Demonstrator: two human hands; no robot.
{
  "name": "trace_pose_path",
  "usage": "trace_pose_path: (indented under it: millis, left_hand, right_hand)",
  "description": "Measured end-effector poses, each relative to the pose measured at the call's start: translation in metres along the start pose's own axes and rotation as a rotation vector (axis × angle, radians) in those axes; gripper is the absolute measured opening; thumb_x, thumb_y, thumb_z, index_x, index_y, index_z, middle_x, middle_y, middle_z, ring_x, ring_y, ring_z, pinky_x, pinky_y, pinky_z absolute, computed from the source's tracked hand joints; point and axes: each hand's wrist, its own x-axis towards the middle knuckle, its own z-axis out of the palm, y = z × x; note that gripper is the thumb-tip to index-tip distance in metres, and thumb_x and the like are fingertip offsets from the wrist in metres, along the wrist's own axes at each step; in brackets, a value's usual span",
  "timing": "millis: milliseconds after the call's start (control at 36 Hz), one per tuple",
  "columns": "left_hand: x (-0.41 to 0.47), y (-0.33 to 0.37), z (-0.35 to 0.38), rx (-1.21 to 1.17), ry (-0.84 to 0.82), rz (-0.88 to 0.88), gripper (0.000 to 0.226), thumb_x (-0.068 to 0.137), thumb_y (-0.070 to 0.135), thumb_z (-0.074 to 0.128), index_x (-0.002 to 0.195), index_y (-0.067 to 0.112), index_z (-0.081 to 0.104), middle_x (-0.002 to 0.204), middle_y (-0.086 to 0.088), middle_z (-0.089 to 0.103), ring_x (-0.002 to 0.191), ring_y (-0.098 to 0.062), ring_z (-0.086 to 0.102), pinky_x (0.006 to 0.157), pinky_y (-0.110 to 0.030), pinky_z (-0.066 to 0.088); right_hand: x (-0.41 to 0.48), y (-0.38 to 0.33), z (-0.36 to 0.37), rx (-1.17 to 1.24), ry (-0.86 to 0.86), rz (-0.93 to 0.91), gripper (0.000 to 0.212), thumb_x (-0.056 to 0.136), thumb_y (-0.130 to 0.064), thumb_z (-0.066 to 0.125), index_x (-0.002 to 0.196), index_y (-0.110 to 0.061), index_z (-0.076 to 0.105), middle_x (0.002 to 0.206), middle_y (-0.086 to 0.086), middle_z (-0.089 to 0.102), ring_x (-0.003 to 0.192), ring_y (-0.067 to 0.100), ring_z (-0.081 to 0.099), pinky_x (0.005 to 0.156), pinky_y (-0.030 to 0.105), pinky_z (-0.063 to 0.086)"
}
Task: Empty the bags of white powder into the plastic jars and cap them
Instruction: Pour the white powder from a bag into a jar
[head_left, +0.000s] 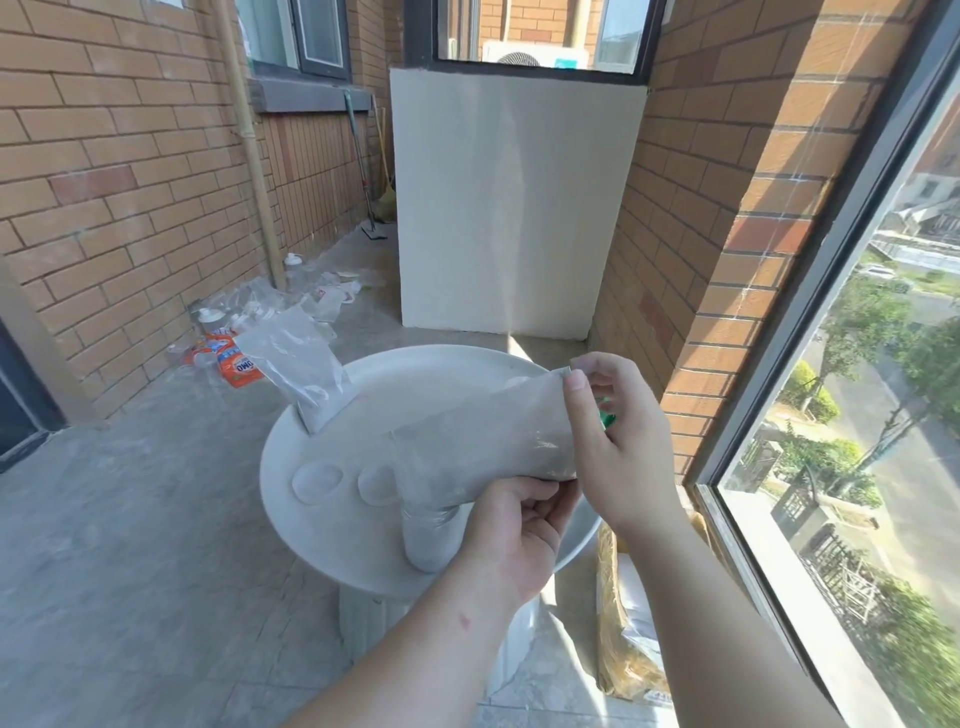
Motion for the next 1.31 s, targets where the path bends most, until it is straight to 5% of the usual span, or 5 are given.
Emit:
trace_pose_path:
  millis: [250,500,861,1306]
  left_hand:
    - [-0.0001,0.0002,-0.0003,-0.028,0.017,-0.014,0.035,0.083,-0.022,0.038,0.092,-0.007,0.069,0.085,-0.017,0.074,0.07,-0.025,0.074,0.058,-0.028,0.059]
    - [0.0002,0.0012,0.0004,-0.042,0.013,-0.011,0.039,0.083,-0.022,0.037,0.094,-0.007,0.071,0.091,-0.017,0.074,0.074,-0.025,0.074,0.059,-0.029,0.06]
    - [-0.0006,0.0024,-0.0001,-0.033,0.01,-0.001,0.041,0.082,-0.022,0.036,0.1,-0.008,0.07,0.098,-0.019,0.074,0.081,-0.027,0.074,0.066,-0.032,0.062]
    - [0.004,0.0013,-0.0025,-0.013,0.021,0.008,0.04,0.081,-0.023,0.038,0.098,-0.007,0.07,0.094,-0.018,0.074,0.077,-0.026,0.073,0.068,-0.033,0.062]
  right_hand:
    - [0.0053,-0.0038,0.0045,0.042,-0.016,0.051,0.005,0.1,-0.023,0.058,0.1,-0.025,0.062,0.1,-0.011,0.065,0.101,0.006,0.061,0.083,0.018,0.044]
    - [0.0014,-0.0049,0.0031,0.025,-0.003,0.069,0.006,0.099,-0.025,0.062,0.095,-0.022,0.064,0.096,-0.013,0.067,0.097,0.006,0.062,0.089,0.037,0.049]
    - [0.0019,0.0014,-0.0001,-0.019,0.018,0.002,0.005,0.097,-0.021,0.066,0.093,-0.021,0.068,0.096,-0.011,0.067,0.099,0.008,0.062,0.083,0.013,0.042]
    - [0.0035,-0.0008,-0.0017,0.049,-0.011,0.062,0.007,0.094,-0.028,0.069,0.099,-0.026,0.065,0.102,-0.013,0.068,0.1,0.008,0.063,0.084,0.018,0.043]
